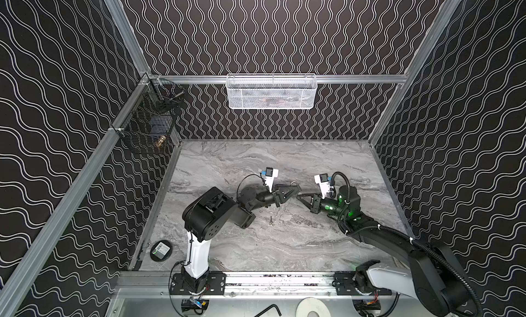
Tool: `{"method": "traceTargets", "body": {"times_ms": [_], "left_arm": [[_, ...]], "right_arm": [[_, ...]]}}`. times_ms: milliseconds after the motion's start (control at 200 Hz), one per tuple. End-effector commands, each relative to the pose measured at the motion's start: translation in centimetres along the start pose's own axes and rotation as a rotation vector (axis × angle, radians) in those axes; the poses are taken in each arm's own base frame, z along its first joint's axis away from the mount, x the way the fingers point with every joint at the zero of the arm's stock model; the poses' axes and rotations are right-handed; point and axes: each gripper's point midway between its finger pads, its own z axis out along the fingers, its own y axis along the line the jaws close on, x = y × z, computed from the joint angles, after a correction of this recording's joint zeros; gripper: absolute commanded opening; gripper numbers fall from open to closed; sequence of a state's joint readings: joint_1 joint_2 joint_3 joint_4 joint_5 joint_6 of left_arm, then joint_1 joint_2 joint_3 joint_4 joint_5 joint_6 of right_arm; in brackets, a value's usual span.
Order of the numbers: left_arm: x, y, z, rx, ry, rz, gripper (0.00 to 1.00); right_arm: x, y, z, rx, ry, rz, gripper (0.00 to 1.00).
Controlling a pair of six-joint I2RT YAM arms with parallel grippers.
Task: Unlock with the key
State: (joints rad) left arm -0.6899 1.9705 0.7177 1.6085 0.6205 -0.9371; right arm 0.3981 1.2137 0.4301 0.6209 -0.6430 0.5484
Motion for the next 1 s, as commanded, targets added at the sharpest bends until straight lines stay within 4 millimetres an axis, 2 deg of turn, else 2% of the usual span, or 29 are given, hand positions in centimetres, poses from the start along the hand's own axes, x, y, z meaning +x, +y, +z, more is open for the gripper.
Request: {"method": "traceTargets", "body": {"times_ms": [0,25,65,125,190,270,305,365,490,596,716,791,921,991], "left_arm": [[5.1,-1.9,-0.4,0.104,0.230,-0.078,0.00],[4.8,-1.6,-0.4,0.091,0.216,-0.087,0.00],[4.1,-1.0,-0.4,0.066,0.190,-0.105,0.00],[2.7,0.0,-0.6,0.028,0.143,-0.131,0.00],[1.1,1.0,-1.0,-0.008,0.098,-0.168,0.00],[-0.3,2.7,-1.6,-0.066,0.052,-0.232,0.00],[-0.7,3.4,-1.8,-0.088,0.041,-0.269,0.00],[-1.1,4.4,-2.0,-0.108,0.026,-0.333,0.00],[-0.8,5.8,-2.0,-0.149,0.035,-0.453,0.00],[0.4,7.0,-2.4,-0.272,0.094,-0.498,0.00],[1.1,7.6,-3.8,-0.473,0.190,-0.436,0.00],[0.8,7.3,-4.7,-0.561,0.232,-0.376,0.00],[0.2,6.7,-5.1,-0.605,0.266,-0.332,0.00],[0.1,6.5,-5.1,-0.603,0.259,-0.330,0.00]], "right_arm": [[-7.0,3.9,-0.9,-0.079,-0.268,-0.220,0.00],[-6.9,3.8,-0.8,-0.072,-0.259,-0.220,0.00],[-6.8,3.5,-0.8,-0.054,-0.249,-0.220,0.16],[-6.5,2.7,-0.9,-0.008,-0.242,-0.213,0.31],[-6.1,1.6,-1.1,0.056,-0.231,-0.210,0.59],[-5.5,0.1,-1.5,0.140,-0.215,-0.208,0.84],[-5.3,-0.6,-1.8,0.181,-0.214,-0.206,0.92],[-4.7,-1.8,-2.3,0.248,-0.204,-0.196,0.98],[-3.8,-3.6,-3.6,0.369,-0.191,-0.205,0.99],[-3.9,-5.4,-5.3,0.519,-0.195,-0.224,0.99],[-3.8,-5.9,-5.4,0.573,-0.157,-0.271,0.90],[-4.1,-5.7,-4.7,0.576,-0.135,-0.299,0.81],[-3.1,-2.6,-1.9,0.486,-0.088,-0.406,0.68],[-2.6,-0.4,-0.8,0.456,-0.099,-0.490,0.68]]}}
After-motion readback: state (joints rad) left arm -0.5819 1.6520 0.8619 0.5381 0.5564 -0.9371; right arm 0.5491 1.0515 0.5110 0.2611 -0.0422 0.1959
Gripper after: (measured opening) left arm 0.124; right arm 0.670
